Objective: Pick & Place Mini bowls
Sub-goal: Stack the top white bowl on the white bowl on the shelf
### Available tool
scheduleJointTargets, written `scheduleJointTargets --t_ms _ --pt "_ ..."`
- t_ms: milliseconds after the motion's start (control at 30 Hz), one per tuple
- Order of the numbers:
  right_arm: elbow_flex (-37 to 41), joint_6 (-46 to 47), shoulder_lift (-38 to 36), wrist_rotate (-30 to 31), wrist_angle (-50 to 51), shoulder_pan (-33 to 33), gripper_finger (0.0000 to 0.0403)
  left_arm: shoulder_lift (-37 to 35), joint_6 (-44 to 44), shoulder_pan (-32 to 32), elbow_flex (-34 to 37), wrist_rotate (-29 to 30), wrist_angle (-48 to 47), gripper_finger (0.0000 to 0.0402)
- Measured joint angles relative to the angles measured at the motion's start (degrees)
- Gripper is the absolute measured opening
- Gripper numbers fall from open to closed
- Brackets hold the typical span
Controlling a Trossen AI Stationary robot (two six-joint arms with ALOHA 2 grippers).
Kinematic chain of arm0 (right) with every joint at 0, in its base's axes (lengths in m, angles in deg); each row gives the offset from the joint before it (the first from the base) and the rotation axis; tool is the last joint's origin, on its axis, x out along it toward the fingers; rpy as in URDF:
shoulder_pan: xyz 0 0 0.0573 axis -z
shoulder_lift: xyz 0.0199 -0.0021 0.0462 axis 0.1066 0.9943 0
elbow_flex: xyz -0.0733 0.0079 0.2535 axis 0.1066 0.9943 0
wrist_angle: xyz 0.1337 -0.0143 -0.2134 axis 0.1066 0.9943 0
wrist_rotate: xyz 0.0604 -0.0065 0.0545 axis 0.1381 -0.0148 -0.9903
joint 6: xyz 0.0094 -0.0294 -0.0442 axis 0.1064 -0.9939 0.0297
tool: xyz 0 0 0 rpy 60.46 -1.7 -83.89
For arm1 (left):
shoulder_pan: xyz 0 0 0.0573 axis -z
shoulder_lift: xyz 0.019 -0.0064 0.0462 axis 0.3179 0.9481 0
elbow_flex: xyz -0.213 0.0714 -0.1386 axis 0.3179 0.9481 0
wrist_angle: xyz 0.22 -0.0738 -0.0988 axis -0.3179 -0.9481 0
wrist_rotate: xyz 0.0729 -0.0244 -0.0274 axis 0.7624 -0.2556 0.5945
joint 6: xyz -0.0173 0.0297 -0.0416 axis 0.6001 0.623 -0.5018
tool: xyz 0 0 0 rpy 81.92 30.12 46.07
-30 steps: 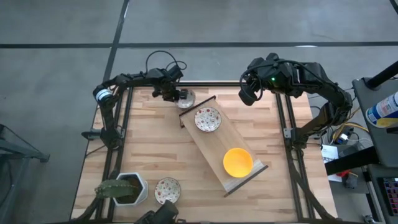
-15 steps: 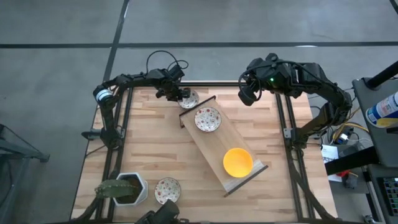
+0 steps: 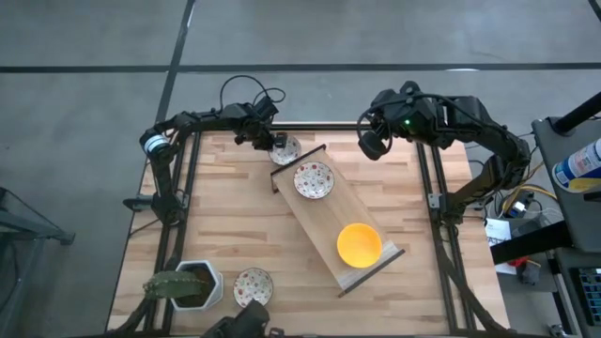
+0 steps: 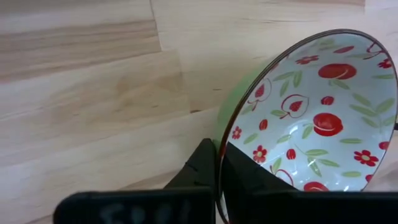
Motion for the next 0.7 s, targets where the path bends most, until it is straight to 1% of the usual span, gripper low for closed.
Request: scheduleJointTargets --t_ms 133,333,700 --pt "0.36 0.08 0.00 -0.01 0.04 0.00 0.0057 -1.52 0.68 -0.25 -0.25 1.85 -0.08 0.0003" --pt "0.38 0.03 0.00 -0.02 0.00 0.00 0.0057 -6.75 0.98 -1.26 -1.31 4.59 0.22 0.0002" --pt "0.38 0.02 0.00 -0.02 0.00 0.00 0.0057 -19.23 -2.18 -1.95 -2.53 5.37 2.41 0.0001"
